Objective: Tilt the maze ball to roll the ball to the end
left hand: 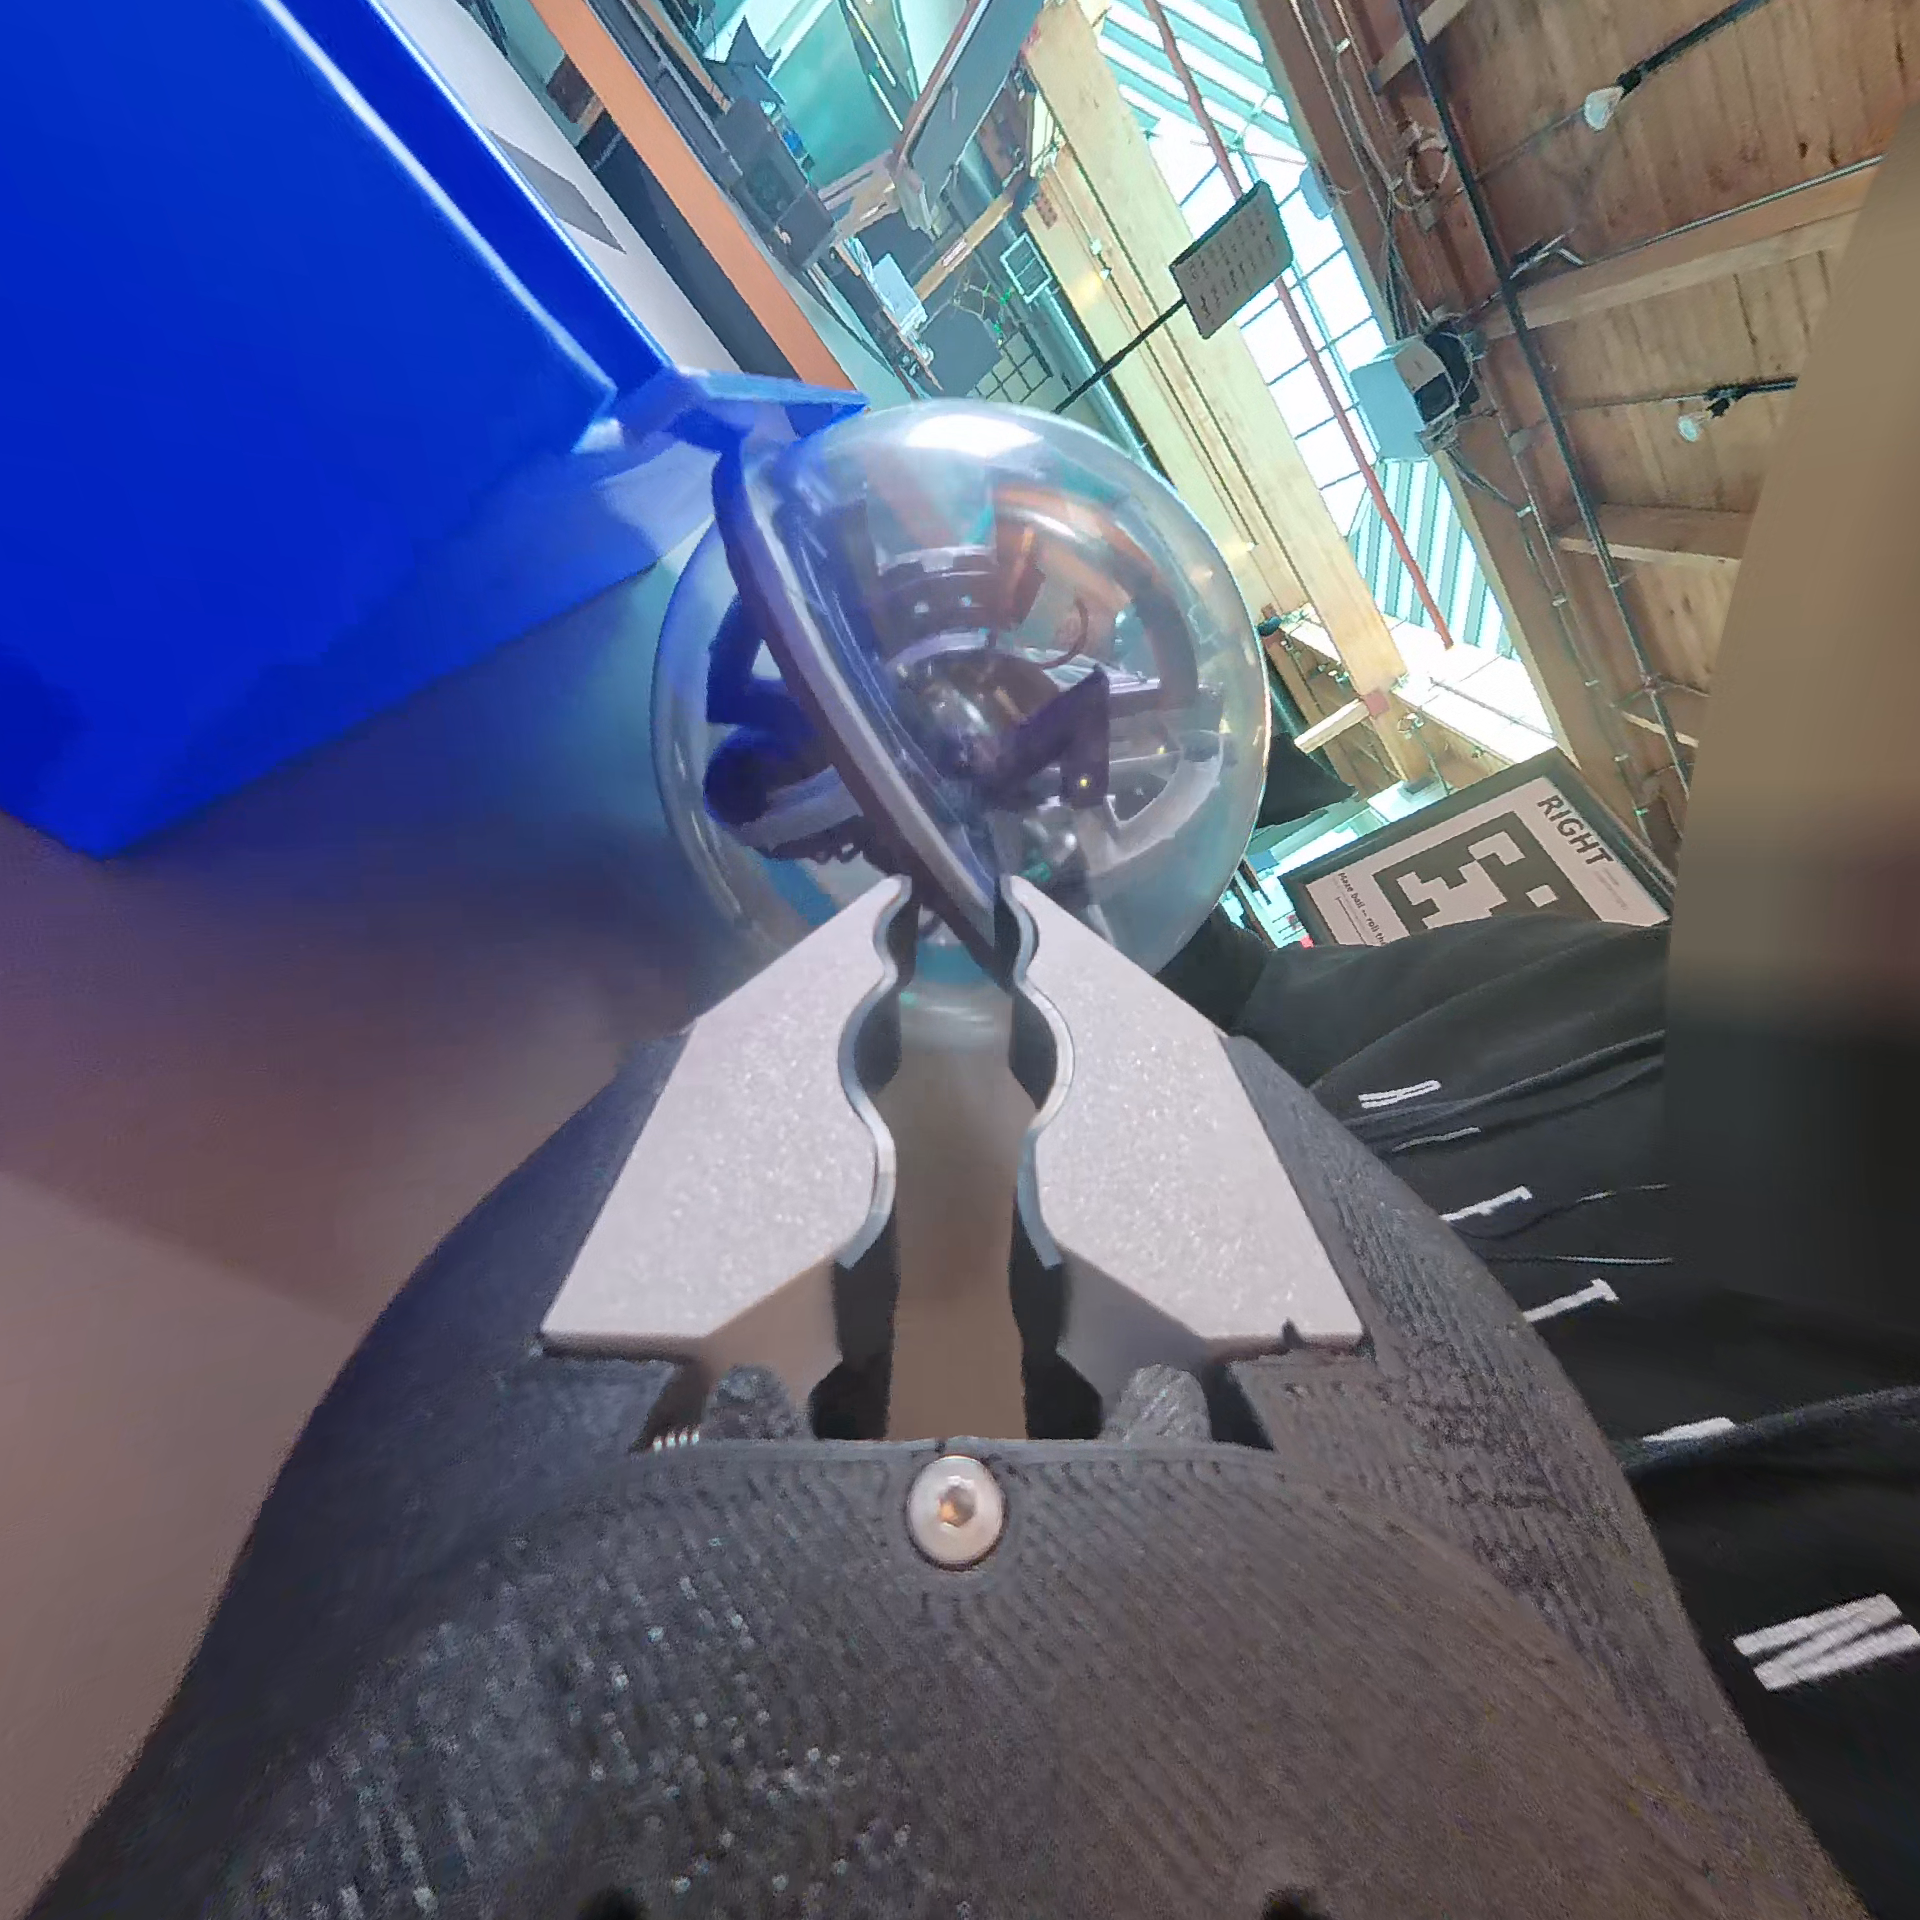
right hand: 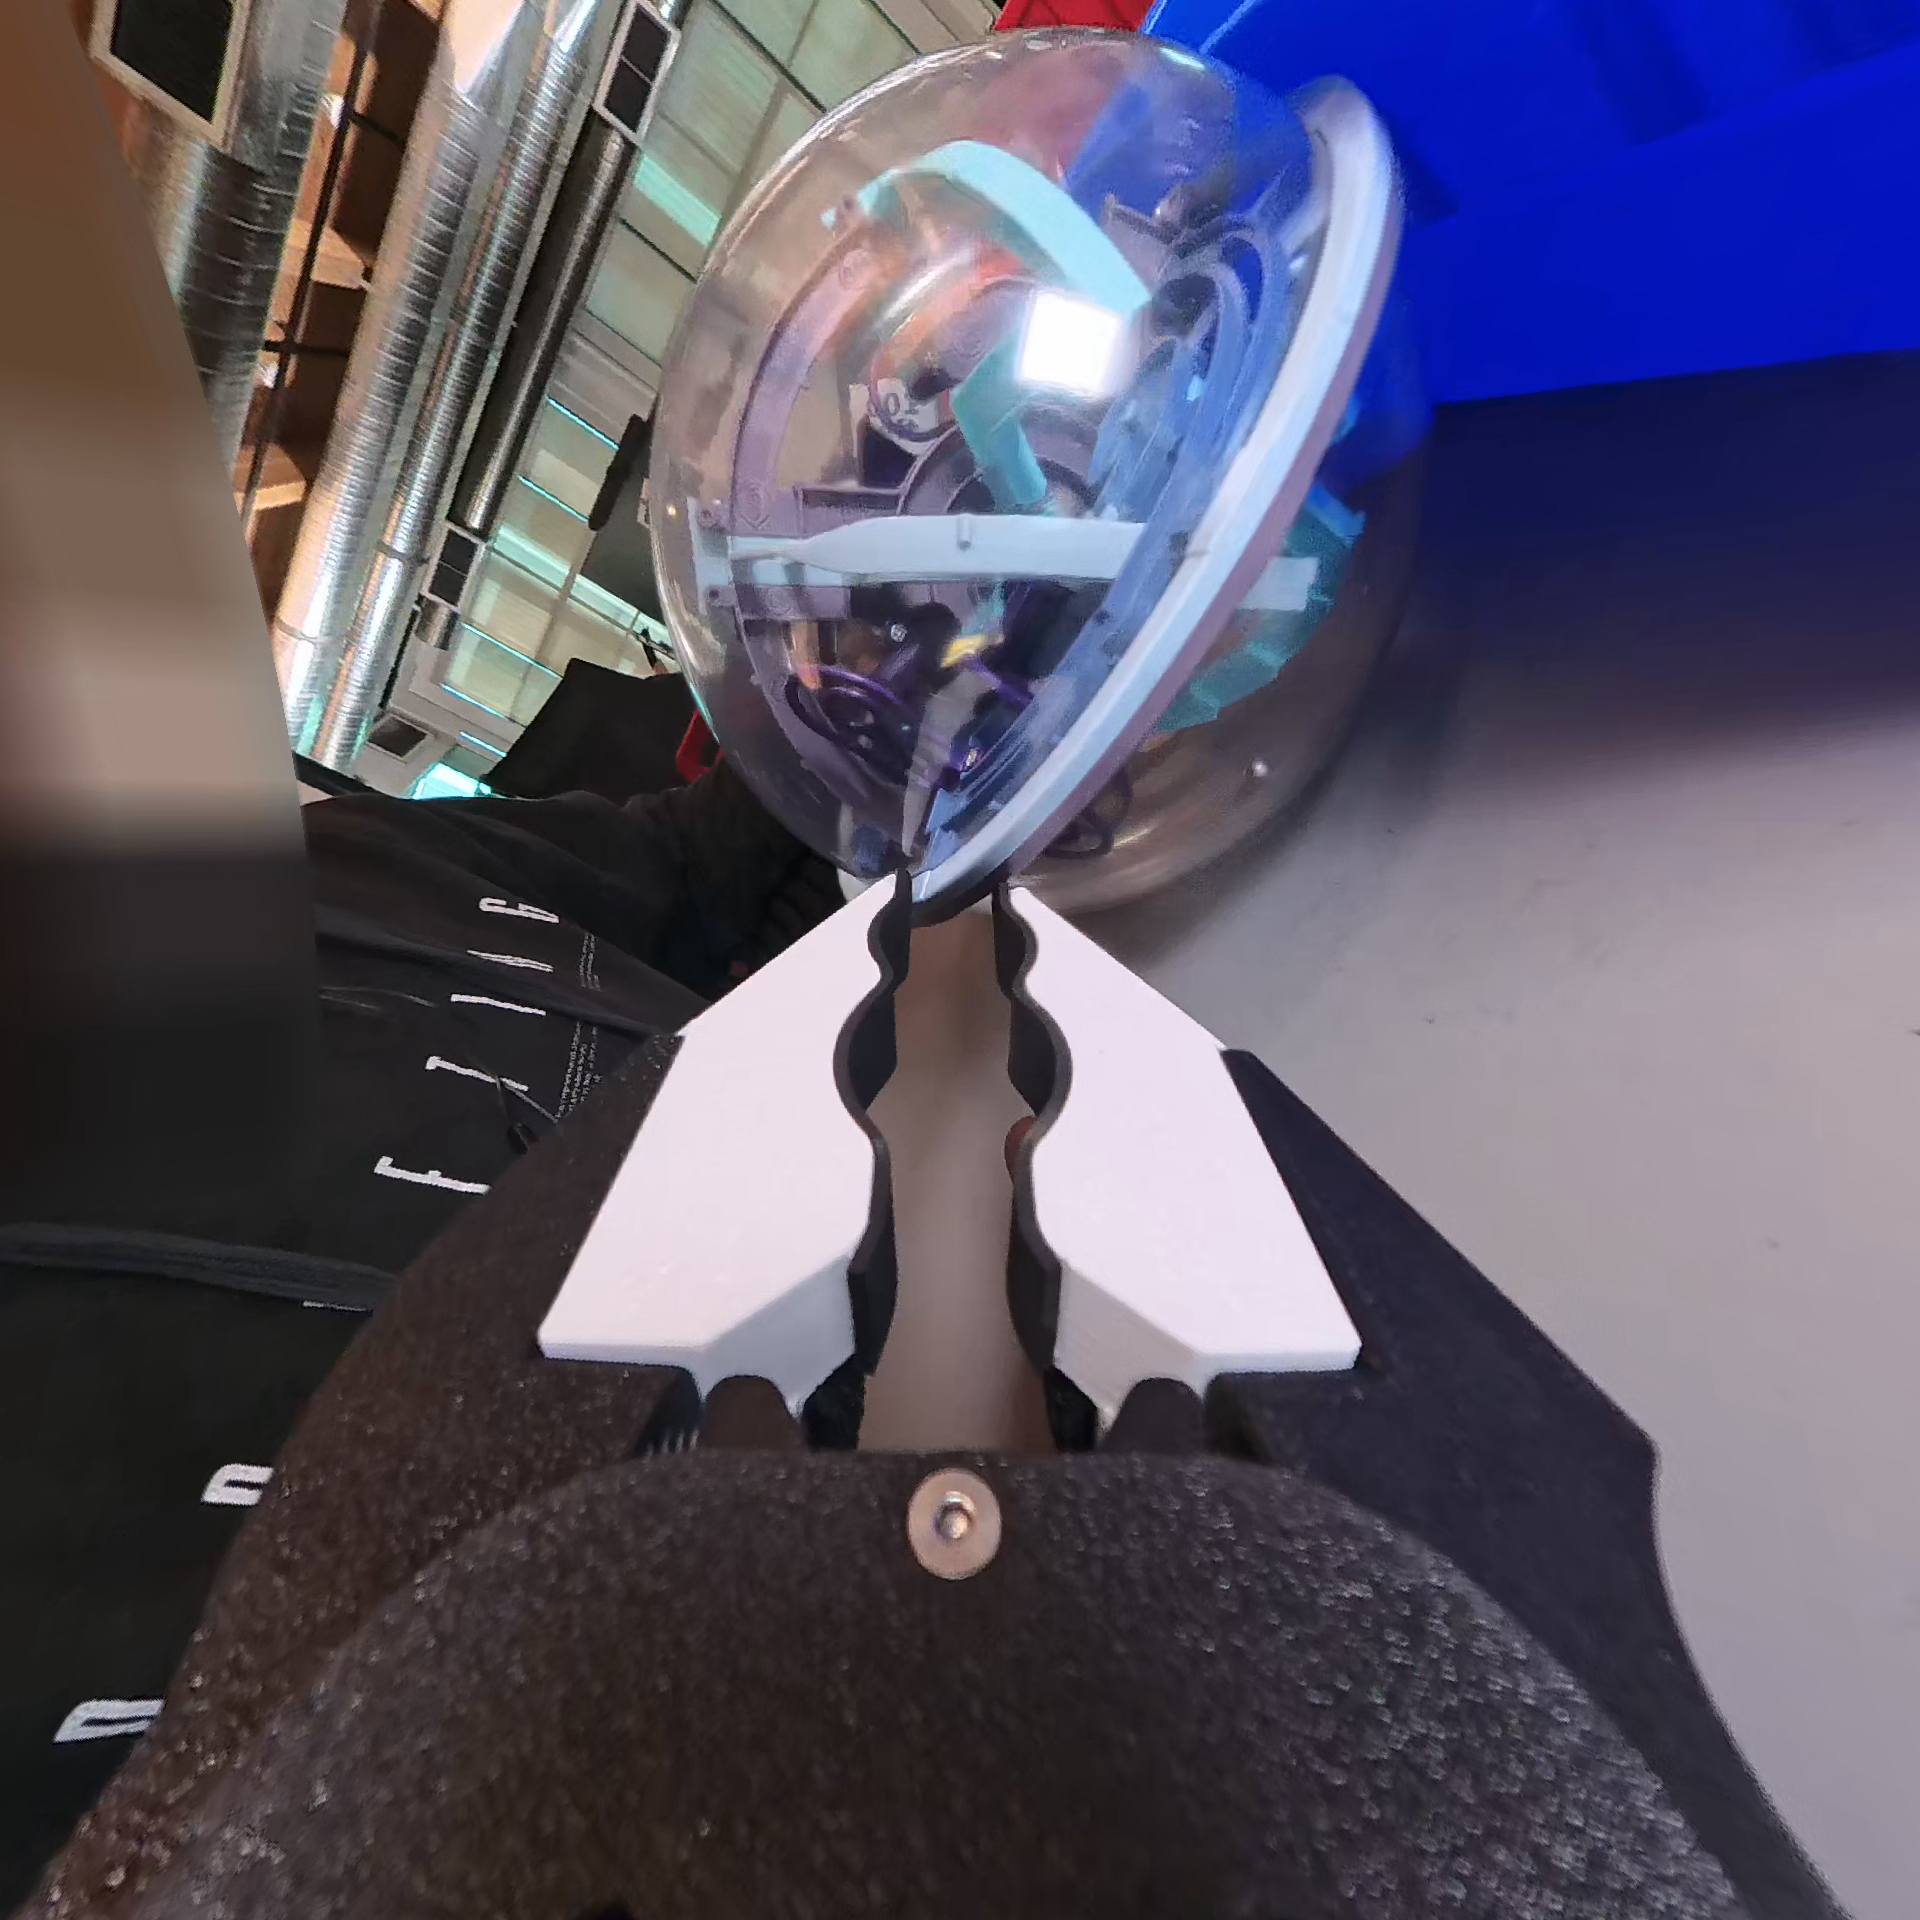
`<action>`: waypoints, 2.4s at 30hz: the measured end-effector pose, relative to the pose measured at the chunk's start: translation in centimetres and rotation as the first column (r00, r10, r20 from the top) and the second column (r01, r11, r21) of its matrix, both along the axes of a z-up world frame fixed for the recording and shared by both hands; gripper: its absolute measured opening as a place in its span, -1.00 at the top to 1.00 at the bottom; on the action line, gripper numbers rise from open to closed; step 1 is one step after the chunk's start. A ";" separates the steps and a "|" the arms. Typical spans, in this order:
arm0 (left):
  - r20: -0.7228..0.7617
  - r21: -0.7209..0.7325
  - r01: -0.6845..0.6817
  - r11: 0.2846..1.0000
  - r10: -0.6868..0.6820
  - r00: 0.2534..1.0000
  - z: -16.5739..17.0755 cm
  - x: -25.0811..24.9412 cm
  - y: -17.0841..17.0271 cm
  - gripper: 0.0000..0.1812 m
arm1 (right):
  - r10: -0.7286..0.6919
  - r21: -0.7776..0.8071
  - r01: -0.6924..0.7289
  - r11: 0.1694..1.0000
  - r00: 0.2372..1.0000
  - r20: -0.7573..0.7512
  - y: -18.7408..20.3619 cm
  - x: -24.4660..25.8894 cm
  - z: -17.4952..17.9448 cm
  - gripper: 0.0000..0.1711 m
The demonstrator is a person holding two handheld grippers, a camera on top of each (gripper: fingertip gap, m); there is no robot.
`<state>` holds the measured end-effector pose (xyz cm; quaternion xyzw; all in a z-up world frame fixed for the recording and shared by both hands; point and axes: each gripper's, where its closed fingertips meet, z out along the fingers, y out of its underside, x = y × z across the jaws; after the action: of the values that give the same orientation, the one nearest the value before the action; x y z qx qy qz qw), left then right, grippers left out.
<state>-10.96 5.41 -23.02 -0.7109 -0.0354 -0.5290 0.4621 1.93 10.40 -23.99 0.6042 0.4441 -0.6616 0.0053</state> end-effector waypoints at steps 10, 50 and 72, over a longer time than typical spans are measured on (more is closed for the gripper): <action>-0.100 0.084 -0.002 0.996 0.010 0.995 1.4 0.8 -0.9 0.89 | -0.024 0.124 0.040 0.991 0.992 -0.127 0.1 0.3 2.1 0.89; -0.442 0.777 0.134 0.615 0.381 0.812 36.8 8.1 -11.7 0.92 | 0.233 0.610 0.243 0.754 0.770 -0.594 -5.9 -0.5 28.6 0.92; -0.268 0.865 0.038 0.500 0.398 0.878 39.1 7.1 -13.0 0.92 | 0.281 0.682 0.284 0.674 0.755 -0.592 -6.3 0.5 33.9 0.92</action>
<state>-3.82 -7.55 16.09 -0.4835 0.2552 -0.2518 0.7985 2.40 4.15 9.91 0.2816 0.6439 -0.5912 -0.3957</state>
